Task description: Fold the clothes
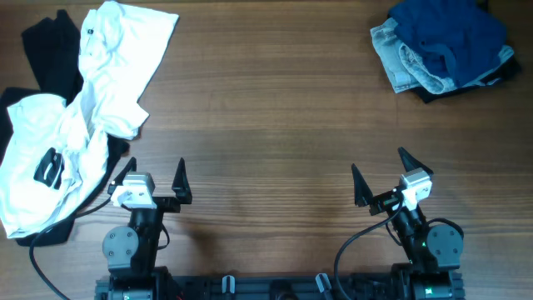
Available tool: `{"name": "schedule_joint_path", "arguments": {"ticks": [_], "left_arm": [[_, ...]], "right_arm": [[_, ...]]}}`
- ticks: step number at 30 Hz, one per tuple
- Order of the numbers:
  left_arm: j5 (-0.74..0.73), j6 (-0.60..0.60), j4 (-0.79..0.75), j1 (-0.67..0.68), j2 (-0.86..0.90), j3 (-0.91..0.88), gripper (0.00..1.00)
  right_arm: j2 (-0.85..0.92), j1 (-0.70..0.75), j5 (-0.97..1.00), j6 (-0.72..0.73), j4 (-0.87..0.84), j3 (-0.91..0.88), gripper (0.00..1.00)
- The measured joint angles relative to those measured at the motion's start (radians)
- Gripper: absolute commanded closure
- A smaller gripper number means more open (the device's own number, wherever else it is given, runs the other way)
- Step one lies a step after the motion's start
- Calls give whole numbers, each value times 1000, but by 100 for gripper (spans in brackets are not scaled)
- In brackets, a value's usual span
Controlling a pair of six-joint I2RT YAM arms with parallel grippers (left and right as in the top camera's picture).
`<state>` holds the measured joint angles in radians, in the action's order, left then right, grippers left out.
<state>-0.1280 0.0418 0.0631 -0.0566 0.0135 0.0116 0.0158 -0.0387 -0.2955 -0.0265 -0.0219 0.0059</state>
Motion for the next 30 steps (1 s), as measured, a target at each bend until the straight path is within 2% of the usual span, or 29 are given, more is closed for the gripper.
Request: {"name": "schedule_joint_path", "arguments": {"ticks": [30], "left_arm": [[0,0,-19,0,0,-1,0]], "right_arm": [[0,0,0,0,0,0,0]]}}
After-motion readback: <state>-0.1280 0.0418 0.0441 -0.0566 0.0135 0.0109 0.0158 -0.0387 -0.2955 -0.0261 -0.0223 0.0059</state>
